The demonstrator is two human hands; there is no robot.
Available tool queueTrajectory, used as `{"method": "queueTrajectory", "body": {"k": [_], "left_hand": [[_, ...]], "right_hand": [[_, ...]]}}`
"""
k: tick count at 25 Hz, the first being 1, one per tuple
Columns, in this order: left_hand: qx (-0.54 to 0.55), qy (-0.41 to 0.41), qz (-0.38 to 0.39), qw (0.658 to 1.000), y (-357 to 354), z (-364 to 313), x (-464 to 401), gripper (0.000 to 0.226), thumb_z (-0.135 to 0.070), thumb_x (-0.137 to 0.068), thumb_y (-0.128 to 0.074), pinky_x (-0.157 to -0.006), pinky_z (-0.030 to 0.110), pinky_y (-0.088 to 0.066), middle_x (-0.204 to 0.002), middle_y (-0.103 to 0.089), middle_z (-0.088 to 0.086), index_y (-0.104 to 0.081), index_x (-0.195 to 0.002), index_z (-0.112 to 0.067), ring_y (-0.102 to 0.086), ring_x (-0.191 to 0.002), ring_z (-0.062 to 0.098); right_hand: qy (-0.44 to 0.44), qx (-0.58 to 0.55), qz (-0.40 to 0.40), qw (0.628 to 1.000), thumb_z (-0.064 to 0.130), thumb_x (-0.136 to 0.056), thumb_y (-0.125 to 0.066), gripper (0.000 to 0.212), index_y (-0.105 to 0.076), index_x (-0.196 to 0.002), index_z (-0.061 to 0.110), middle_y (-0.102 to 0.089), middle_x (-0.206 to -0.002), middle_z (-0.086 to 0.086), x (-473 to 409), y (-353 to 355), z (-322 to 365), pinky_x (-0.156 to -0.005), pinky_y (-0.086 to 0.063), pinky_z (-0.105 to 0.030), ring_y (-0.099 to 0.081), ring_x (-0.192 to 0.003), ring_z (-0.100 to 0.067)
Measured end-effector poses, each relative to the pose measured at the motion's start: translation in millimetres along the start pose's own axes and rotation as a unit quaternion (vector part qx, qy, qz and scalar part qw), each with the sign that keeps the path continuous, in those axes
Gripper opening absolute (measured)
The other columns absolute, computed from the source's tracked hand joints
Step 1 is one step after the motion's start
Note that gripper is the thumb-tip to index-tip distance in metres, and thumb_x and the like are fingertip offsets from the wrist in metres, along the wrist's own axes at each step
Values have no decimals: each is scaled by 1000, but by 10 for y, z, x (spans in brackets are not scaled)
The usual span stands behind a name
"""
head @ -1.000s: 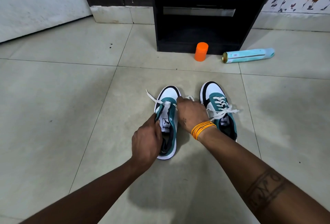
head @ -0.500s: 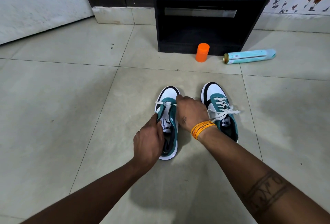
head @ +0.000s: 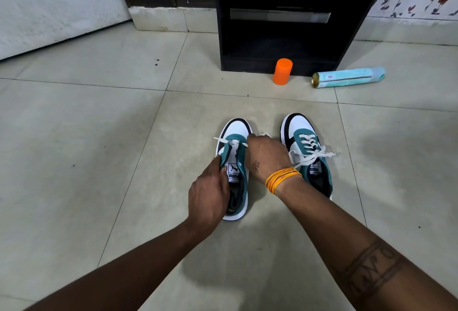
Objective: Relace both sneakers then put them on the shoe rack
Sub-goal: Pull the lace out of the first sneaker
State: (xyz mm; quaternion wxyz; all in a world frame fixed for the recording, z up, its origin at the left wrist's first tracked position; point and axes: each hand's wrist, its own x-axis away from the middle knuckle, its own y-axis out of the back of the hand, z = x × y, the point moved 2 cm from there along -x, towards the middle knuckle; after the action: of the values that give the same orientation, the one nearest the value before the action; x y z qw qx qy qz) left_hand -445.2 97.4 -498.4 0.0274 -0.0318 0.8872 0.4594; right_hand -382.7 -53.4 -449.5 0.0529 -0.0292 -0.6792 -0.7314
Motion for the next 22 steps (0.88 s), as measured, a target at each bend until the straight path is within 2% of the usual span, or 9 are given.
{"method": "queueTrajectory", "body": {"k": [2, 5, 7, 8, 12, 14, 17, 19, 22], "left_hand": [[6, 6, 1, 1000, -6, 4, -3, 47, -31, -108, -35, -73, 44, -52, -112, -74, 10, -52, -149, -18, -69, -90, 38], [7, 16, 1, 1000, -11, -26, -15, 47, -30, -108, -36, -77, 45, -55, -116, -74, 10, -52, -150, -18, -70, -93, 39], [6, 12, 2, 1000, -1, -42, -2, 49, -32, -107, -34, -77, 45, -55, -117, -74, 10, -52, -151, -17, -70, -94, 38], [7, 8, 0, 1000, 5, -39, -1, 49, -31, -107, -34, -77, 45, -55, -117, -74, 10, -52, -151, -17, -70, -94, 38], [9, 0, 12, 1000, -14, -9, -15, 48, -31, -107, -35, -75, 44, -55, -116, -74, 9, -53, -149, -17, -70, -93, 36], [28, 1, 7, 1000, -20, 13, -14, 44, -31, -108, -37, -78, 44, -56, -121, -73, 6, -55, -146, -17, -70, -99, 34], [71, -8, -7, 997, -2, 10, -12, 37, -32, -109, -45, -93, 32, -49, -134, -67, 4, -58, -139, -13, -63, -118, 26], [91, -18, -15, 996, 22, -12, -45, 41, -34, -110, -47, -102, 22, -38, -143, -62, 6, -57, -143, -10, -54, -131, 19], [101, -21, -9, 995, 74, -84, -160, 56, -46, -108, -40, -121, 33, -29, -157, -50, 8, -51, -151, -12, -38, -150, 21]], "right_hand": [[0, 10, 12, 1000, 10, -93, -54, 27, -65, -118, 10, -71, -111, -15, -3, -16, -1, -83, -55, -40, -70, -106, -37], [-34, 65, 120, 990, 14, -101, -49, 32, -66, -128, 12, -68, -129, -11, -8, -124, -88, -95, -51, -37, -65, -121, -31], [-44, 58, 162, 984, 16, -103, -47, 34, -64, -132, 12, -65, -135, -10, 25, -195, -128, -99, -49, -37, -62, -126, -31], [-47, 37, 152, 987, 17, -103, -48, 32, -65, -130, 12, -66, -133, -11, 29, -194, -141, -97, -50, -38, -62, -124, -32], [-87, -67, 25, 994, 23, -97, -57, 24, -66, -116, 9, -69, -115, -16, 8, -147, -188, -81, -51, -37, -67, -110, -38], [-102, -68, 7, 992, 24, -94, -61, 27, -62, -118, 11, -63, -117, -15, 34, -183, -190, -79, -50, -39, -66, -107, -39], [-111, -21, 12, 994, 17, -84, -67, 49, -54, -131, 15, -47, -128, -15, 109, -407, -261, -86, -52, -45, -61, -108, -40], [-108, -41, 26, 993, 11, -87, -61, 47, -55, -133, 12, -46, -131, -18, 144, -516, -301, -92, -52, -44, -60, -111, -41], [-86, -53, 29, 994, 7, -92, -54, 35, -63, -126, 10, -54, -128, -18, 140, -586, -324, -95, -51, -41, -61, -113, -39]]}}
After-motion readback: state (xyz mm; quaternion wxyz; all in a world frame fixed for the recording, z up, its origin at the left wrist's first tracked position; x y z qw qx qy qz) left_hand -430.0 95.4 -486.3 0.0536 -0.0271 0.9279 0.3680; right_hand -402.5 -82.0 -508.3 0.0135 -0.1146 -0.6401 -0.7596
